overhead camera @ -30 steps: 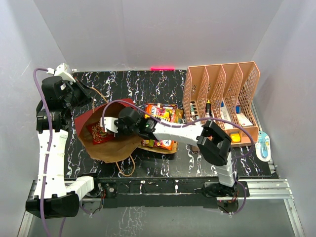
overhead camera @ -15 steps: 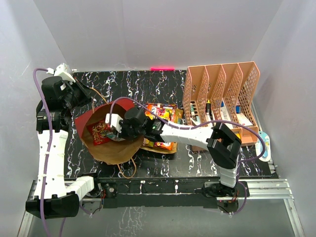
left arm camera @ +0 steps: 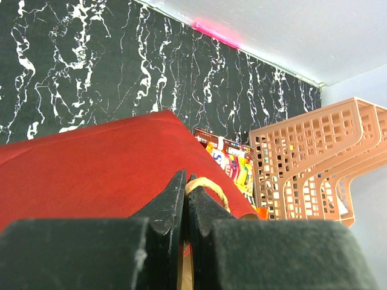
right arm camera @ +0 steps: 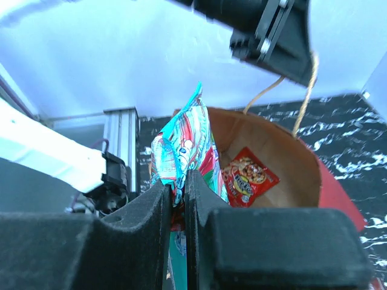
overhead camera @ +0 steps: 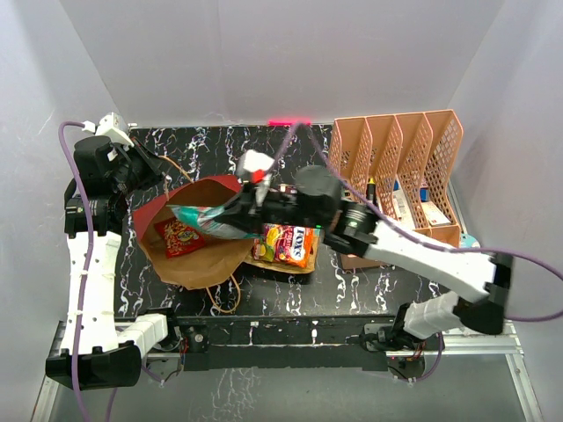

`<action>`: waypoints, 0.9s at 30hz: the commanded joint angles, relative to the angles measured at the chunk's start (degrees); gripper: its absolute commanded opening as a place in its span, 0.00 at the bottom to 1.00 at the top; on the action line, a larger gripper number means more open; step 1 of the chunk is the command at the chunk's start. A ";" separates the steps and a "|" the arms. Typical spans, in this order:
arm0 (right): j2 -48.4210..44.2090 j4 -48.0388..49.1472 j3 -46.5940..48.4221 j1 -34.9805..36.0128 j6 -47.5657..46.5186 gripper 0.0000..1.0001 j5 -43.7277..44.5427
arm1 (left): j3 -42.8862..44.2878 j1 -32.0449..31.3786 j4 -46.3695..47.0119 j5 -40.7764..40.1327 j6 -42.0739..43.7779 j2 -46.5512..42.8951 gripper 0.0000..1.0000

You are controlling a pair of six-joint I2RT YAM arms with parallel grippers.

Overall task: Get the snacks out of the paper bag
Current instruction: Take out the snack from the paper bag, then place the snack at the center of the board.

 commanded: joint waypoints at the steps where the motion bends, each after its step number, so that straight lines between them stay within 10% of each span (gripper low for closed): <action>1: -12.22 -1.15 -4.01 0.05 1.82 0.07 4.27 | 1.35 -0.08 -0.53 -0.83 1.13 -0.39 0.00; 11: -25.02 -15.90 -15.37 0.04 -7.36 0.07 44.30 | 2.30 -0.08 0.00 -0.68 1.07 1.50 0.00; 27: 1.81 -5.37 -6.68 -6.27 -28.32 0.07 49.07 | 4.26 -0.07 -1.47 -1.96 1.86 1.58 0.00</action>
